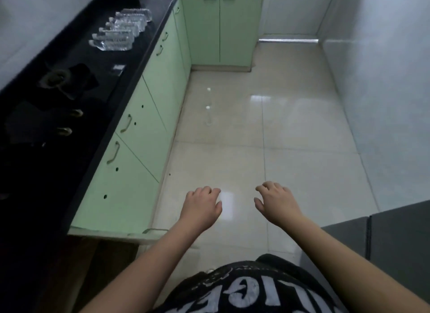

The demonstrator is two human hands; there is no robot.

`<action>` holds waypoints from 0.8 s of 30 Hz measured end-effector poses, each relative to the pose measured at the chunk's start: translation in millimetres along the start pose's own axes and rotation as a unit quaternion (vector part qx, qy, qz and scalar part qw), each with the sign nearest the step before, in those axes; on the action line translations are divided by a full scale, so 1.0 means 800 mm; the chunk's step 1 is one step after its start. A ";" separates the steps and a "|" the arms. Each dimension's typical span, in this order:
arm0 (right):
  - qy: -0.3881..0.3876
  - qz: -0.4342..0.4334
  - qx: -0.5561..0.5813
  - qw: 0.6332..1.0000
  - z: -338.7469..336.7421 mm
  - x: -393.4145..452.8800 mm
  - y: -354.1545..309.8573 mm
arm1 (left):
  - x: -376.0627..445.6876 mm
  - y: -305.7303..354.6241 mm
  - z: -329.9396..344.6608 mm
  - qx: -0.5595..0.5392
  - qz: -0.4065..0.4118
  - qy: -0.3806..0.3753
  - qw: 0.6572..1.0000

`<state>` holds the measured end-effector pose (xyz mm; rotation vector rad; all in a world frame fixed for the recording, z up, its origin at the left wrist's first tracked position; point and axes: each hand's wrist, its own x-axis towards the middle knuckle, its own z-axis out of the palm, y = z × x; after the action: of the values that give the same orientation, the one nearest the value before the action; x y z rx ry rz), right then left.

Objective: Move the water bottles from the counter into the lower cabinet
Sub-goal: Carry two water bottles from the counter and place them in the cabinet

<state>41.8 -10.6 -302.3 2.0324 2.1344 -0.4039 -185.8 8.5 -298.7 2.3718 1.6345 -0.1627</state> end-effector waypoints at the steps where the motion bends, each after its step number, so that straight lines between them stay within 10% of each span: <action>1: 0.003 0.006 0.009 1.000 -0.005 0.010 0.000 | 0.015 -0.005 -0.005 0.003 0.008 -0.001 1.000; 24: -0.018 0.043 0.018 0.999 -0.158 0.380 0.263 | 0.474 0.069 -0.130 -0.038 -0.015 -0.045 0.998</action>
<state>242.0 324.8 -291.1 2.1097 2.0248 -0.4656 -2.4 360.2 -280.1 2.2510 1.6062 -0.2066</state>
